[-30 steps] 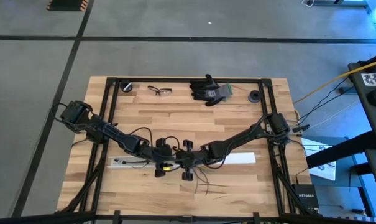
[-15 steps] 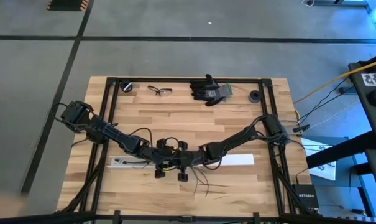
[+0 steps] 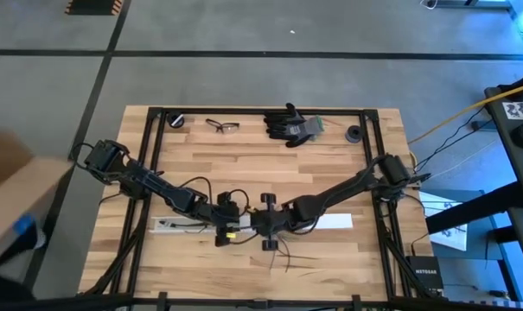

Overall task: Ziptie cables
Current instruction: Close the cable duct

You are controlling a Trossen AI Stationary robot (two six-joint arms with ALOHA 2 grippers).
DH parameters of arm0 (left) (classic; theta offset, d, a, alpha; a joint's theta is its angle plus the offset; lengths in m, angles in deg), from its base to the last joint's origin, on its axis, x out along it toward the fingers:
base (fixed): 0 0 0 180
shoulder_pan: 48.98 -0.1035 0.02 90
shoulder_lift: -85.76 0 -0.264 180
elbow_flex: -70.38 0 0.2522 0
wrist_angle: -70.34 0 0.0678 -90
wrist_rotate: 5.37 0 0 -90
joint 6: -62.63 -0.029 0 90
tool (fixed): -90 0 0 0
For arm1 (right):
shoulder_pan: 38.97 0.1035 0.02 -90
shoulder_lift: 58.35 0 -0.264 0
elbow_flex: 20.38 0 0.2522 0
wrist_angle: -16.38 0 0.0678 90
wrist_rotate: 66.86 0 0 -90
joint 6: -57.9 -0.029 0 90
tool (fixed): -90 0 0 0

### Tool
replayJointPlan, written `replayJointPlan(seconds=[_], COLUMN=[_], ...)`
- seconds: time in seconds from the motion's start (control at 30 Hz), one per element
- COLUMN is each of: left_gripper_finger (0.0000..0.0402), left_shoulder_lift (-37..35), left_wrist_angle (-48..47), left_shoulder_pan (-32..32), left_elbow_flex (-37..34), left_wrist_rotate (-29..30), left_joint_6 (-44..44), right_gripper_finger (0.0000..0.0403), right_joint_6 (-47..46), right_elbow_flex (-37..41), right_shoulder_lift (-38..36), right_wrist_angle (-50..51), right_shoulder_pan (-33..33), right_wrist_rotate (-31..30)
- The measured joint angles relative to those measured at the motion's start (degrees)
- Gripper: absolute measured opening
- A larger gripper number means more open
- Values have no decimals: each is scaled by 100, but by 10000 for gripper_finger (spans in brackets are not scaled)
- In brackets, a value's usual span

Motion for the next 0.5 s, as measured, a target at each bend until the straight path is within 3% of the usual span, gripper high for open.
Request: replayJointPlan(seconds=[0.5], left_gripper_finger=[207], left_shoulder_lift=[-11], left_wrist_angle=[-72], left_shoulder_pan=[4], left_elbow_flex=[-7], left_wrist_rotate=[-15], left_joint_6=[1], right_gripper_finger=[5], right_joint_6=[-10], right_elbow_flex=[-22], right_shoulder_lift=[775], right_wrist_angle=[-1692], right_shoulder_pan=[-194], right_wrist_rotate=[62])
